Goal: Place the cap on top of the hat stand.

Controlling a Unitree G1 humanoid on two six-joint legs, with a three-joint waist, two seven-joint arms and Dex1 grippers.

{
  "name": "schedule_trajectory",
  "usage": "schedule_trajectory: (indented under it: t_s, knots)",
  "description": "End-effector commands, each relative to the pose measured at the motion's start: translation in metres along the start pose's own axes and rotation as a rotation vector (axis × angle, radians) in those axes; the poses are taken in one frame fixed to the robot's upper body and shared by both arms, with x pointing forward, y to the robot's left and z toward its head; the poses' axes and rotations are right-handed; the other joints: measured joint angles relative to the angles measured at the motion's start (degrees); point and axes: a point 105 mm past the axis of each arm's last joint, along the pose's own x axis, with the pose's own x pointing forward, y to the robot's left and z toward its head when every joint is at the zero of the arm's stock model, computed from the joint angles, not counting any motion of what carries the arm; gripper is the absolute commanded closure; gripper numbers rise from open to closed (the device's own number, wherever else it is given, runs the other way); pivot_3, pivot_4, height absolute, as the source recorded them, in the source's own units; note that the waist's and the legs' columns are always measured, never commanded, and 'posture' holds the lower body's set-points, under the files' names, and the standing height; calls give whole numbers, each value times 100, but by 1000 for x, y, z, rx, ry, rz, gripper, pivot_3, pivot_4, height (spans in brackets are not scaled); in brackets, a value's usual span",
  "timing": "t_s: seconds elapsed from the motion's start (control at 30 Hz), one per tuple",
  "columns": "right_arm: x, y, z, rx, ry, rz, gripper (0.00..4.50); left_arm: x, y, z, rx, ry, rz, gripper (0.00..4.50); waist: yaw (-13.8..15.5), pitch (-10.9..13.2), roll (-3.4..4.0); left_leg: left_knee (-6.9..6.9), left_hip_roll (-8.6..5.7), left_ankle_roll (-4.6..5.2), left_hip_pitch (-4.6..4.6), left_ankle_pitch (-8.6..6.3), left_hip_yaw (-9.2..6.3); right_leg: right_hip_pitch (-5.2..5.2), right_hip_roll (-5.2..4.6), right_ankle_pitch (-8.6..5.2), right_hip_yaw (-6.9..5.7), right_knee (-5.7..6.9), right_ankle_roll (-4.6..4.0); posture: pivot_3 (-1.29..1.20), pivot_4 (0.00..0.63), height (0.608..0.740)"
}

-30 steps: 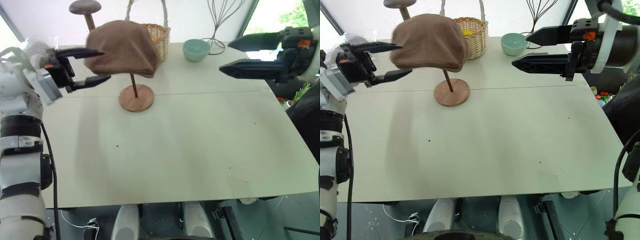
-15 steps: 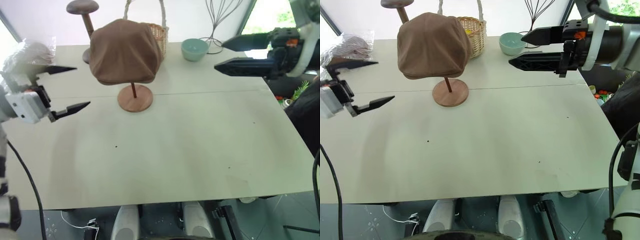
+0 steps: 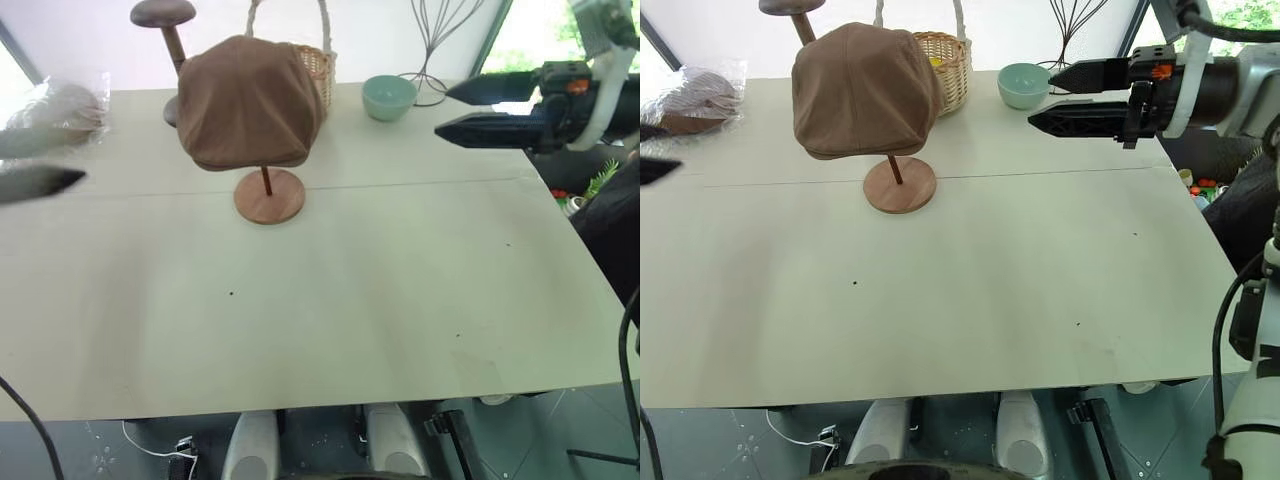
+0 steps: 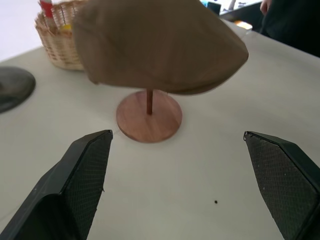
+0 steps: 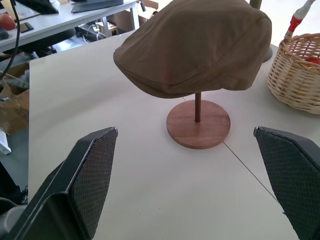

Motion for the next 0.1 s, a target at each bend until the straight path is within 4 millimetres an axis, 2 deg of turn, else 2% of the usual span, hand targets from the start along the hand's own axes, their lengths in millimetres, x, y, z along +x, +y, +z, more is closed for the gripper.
schedule_trajectory:
  t_s: [0.03, 0.1]
  knots:
    - [-4, 5, 21, -73, -47, 9, 0, -6, -3, 10, 34, 29, -31, 94, 0, 0, 1, 0, 0, 0, 0, 0, 1, 1, 0, 0, 0, 0, 0, 0, 150, 728]
    - [-3, 5, 22, -76, -52, 11, 0, -4, -3, 14, 71, 36, -41, 94, 0, 0, 0, 0, 0, 0, 0, 0, 1, 1, 0, 0, 0, 0, 0, 0, 150, 728]
